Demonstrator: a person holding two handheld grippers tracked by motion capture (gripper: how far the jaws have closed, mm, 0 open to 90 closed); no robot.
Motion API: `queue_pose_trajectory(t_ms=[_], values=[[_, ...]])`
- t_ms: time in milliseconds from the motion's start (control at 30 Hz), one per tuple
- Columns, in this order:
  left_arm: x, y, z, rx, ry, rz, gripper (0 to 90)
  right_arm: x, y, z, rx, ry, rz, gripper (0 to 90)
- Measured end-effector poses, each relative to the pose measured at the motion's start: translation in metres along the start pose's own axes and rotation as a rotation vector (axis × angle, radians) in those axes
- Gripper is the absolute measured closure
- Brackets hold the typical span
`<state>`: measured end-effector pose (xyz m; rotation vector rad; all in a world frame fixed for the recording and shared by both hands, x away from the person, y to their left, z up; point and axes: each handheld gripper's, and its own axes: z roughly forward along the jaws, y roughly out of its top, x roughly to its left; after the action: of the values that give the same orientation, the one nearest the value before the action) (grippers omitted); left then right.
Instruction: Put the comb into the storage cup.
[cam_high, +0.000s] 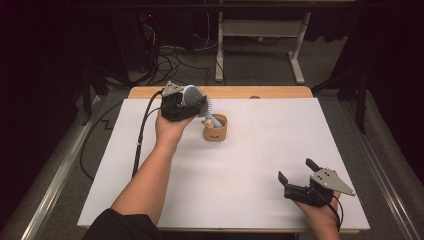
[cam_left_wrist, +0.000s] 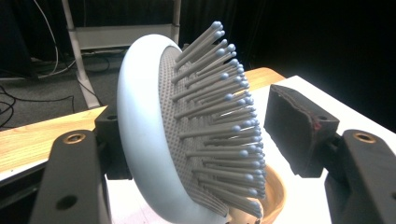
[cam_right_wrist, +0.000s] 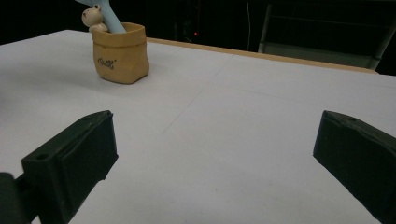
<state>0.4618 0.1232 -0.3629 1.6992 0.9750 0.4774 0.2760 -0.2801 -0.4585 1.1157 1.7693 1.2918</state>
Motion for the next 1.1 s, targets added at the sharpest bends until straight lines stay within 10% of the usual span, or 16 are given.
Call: queue_pose_trajectory(t_ms=[767,1100], values=[[0.01,-0.011,-0.001,0.007,0.005,0.016,21.0,0.0,0.0,0.0,0.001,-0.005,-0.004,0.2],[0.015,-0.016,-0.008,0.015,-0.002,0.009,2.6,0.001,0.0,0.0,0.003,-0.006,-0.01,0.3]])
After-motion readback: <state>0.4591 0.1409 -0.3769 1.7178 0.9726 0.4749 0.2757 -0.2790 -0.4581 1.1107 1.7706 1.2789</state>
